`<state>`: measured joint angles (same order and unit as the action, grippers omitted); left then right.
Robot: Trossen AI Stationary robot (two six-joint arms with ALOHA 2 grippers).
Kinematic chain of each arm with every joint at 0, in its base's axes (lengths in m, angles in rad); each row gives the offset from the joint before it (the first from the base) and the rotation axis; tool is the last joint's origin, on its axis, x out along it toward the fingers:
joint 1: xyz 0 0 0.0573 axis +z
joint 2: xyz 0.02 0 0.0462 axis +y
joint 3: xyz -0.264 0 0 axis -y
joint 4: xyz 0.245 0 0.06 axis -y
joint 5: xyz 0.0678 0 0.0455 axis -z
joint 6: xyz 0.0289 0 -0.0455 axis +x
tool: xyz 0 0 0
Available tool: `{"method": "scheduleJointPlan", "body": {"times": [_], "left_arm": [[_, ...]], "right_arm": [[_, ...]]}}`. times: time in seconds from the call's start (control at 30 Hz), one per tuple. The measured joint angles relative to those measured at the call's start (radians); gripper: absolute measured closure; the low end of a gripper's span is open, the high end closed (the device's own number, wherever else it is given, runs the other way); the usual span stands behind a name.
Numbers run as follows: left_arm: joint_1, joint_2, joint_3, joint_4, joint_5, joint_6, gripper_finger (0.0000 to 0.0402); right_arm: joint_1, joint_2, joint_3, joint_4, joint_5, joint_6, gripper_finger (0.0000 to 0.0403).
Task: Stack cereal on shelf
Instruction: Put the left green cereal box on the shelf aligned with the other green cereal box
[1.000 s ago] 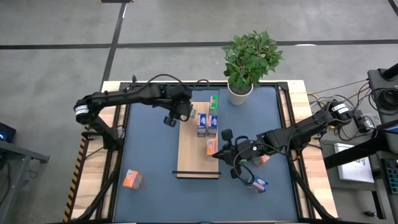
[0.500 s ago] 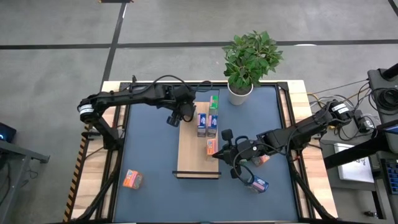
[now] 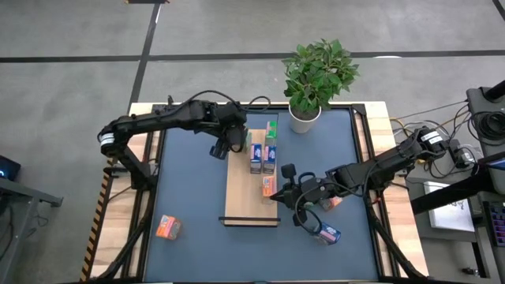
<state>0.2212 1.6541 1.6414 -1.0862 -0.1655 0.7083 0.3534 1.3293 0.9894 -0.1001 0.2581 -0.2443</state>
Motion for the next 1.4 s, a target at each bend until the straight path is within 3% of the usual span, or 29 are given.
{"method": "scheduleJointPlan", "body": {"times": [0.17,0.4,0.63,0.83,1.03,1.4], "left_arm": [[-0.024,-0.014,0.024,-0.066,0.022,-0.059,0.0229],[-0.024,-0.034,-0.083,-0.086,0.020,-0.136,0.0386],[-0.023,-0.036,-0.251,0.055,-0.005,-0.145,0.0395],[-0.015,-0.036,-0.332,0.231,-0.140,-0.137,0.0401],[0.008,-0.036,-0.360,0.353,-0.185,-0.135,0.0401],[0.037,-0.036,-0.377,0.384,-0.235,-0.134,0.0401]], "right_arm": [[0.000,0.000,0.000,-0.003,0.000,0.003,0.0394],[0.000,0.000,0.000,-0.032,0.001,0.025,0.0394],[0.000,0.000,0.000,-0.031,0.001,0.025,0.0394],[0.000,0.000,0.000,-0.030,0.002,0.025,0.0394],[0.000,0.000,0.000,-0.030,0.004,0.025,0.0394],[0.000,0.000,0.000,-0.030,0.004,0.026,0.0394]]}}
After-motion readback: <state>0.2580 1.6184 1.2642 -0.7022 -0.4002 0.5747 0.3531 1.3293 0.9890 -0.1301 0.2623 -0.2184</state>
